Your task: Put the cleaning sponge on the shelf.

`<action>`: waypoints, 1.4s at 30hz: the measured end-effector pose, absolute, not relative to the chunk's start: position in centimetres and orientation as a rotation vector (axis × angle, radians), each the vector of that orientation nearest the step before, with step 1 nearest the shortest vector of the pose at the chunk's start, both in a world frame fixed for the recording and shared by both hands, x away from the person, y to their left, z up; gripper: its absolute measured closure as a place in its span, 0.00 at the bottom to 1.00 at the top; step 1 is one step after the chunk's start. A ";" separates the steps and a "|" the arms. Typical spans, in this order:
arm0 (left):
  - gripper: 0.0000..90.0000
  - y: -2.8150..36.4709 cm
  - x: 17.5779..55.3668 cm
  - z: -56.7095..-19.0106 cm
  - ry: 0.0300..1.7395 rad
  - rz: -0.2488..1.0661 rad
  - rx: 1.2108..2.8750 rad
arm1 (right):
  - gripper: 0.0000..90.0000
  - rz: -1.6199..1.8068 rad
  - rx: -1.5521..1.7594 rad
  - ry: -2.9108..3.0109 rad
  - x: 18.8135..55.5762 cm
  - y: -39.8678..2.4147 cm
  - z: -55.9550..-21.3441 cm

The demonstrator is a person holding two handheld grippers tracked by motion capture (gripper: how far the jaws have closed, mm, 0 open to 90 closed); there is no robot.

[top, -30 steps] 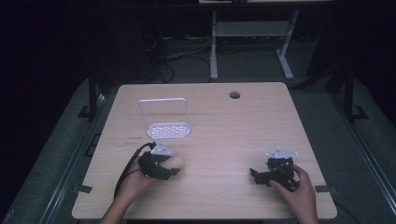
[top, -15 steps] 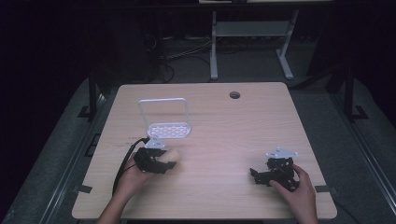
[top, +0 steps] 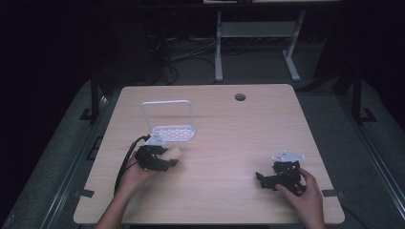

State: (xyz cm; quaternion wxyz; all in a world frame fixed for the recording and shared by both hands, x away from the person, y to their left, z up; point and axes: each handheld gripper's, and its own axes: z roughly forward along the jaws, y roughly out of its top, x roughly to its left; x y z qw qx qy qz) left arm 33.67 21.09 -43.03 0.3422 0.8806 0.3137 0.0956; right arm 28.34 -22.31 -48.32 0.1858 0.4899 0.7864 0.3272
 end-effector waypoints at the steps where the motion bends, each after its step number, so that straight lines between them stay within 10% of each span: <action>1: 0.46 21.1 33.9 -42.9 0.822 0.254 2.287 | 0.00 0.921 1.380 2.215 28.3 -22.3 -48.3; 42: 0.46 20.3 38.7 -42.9 0.875 0.320 2.293 | 0.00 0.922 1.380 2.215 28.3 -22.3 -48.3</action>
